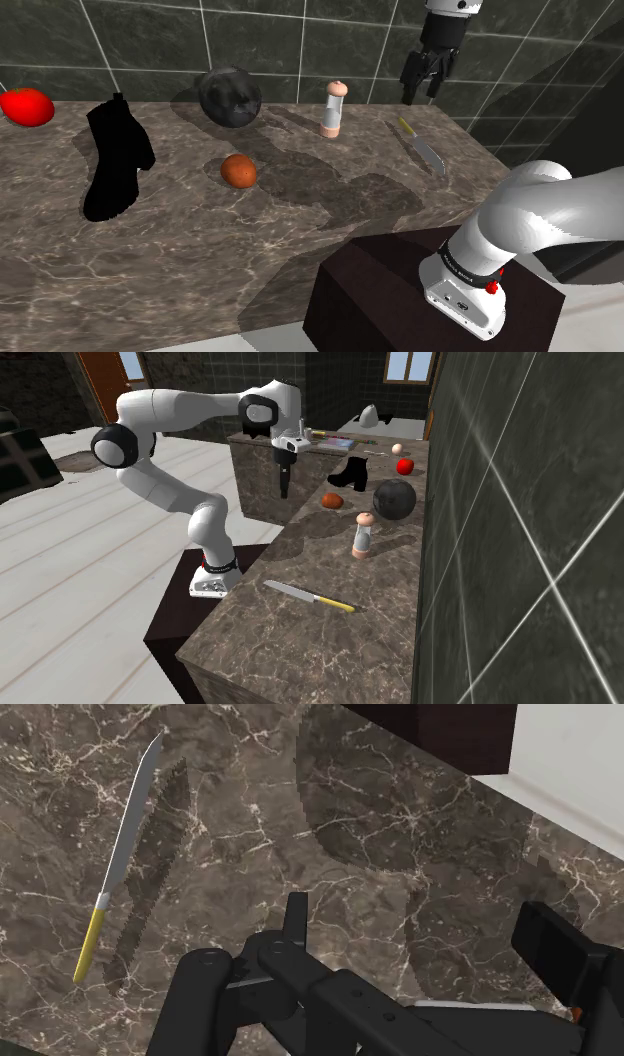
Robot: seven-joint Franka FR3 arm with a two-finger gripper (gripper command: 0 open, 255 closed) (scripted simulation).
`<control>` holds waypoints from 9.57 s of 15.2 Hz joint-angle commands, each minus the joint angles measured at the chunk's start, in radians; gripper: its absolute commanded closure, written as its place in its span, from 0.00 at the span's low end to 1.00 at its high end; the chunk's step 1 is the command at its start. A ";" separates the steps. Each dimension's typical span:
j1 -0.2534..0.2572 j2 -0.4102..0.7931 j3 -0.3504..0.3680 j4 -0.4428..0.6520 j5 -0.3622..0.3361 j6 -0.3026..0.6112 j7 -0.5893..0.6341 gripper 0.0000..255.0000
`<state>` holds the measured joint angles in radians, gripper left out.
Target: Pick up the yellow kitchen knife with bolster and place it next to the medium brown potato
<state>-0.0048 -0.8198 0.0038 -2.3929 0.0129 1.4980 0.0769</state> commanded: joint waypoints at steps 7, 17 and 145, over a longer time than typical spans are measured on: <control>-0.069 0.067 -0.094 -0.079 -0.061 0.143 -0.033 0.00; -0.177 0.265 -0.258 -0.134 -0.139 0.395 -0.089 0.00; 0.126 0.847 0.253 0.120 0.098 0.753 0.729 1.00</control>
<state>0.1206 0.0248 0.2561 -2.2708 0.1117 2.2477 0.8058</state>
